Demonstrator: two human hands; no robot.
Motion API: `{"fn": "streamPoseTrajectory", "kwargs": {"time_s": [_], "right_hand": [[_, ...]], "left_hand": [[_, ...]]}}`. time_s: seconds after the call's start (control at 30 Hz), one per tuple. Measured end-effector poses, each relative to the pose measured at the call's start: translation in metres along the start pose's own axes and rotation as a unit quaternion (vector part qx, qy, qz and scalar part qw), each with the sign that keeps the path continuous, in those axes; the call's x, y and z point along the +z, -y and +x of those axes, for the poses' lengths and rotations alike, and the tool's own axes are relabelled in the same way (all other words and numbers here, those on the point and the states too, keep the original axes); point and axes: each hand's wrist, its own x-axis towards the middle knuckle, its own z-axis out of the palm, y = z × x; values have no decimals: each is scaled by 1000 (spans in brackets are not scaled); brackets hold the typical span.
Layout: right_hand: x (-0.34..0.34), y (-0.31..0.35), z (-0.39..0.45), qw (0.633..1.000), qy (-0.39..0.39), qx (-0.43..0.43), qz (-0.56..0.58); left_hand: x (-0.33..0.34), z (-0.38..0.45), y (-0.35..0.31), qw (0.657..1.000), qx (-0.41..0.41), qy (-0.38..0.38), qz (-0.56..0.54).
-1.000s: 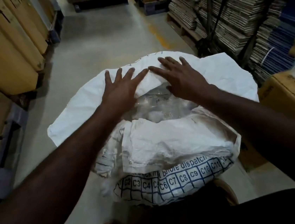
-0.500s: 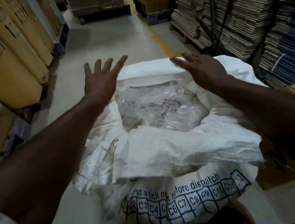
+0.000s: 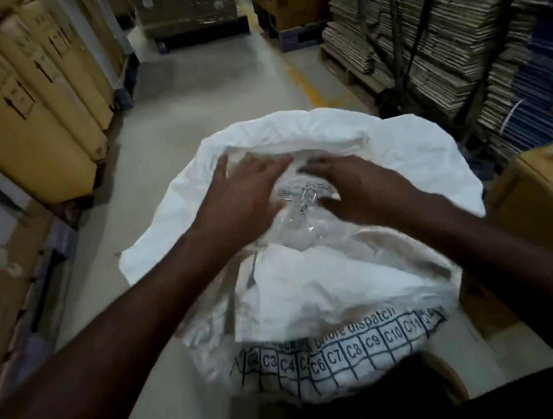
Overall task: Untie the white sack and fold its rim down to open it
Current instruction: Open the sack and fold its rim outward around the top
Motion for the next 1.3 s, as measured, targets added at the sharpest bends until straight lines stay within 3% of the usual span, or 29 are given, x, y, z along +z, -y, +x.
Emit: {"fn": "streamPoseTrajectory", "kwargs": {"time_s": [0.23, 0.3, 0.57, 0.67, 0.77, 0.87, 0.97, 1.1, 1.2, 1.3], "right_hand": [[29, 42, -96, 988, 145, 37, -32], [37, 41, -110, 986, 151, 27, -62], [25, 4, -158, 983, 154, 57, -87], [27, 7, -161, 994, 65, 47, -77], [24, 25, -169, 998, -42, 4, -50], [21, 51, -180, 994, -80, -65, -43], [28, 73, -187, 991, -65, -90, -71], [39, 74, -190, 992, -20, -68, -109], [47, 71, -188, 993, 21, -37, -106], [47, 72, -183, 997, 4, -38, -74]], "left_hand": [[4, -96, -43, 974, -33, 194, -114], [11, -116, -47, 972, -10, 206, -116], [-3, -166, -3, 992, -39, 115, 16], [-4, -176, -4, 995, -40, 96, -1], [-11, -183, -23, 1000, -9, 9, -22], [-14, -191, -52, 997, 39, -50, -37], [1, -202, -76, 996, 71, -54, -25], [29, -214, -85, 998, 43, -32, 26], [38, -212, -86, 996, 10, -87, 7], [39, -205, -82, 992, -3, -123, -10]]}}
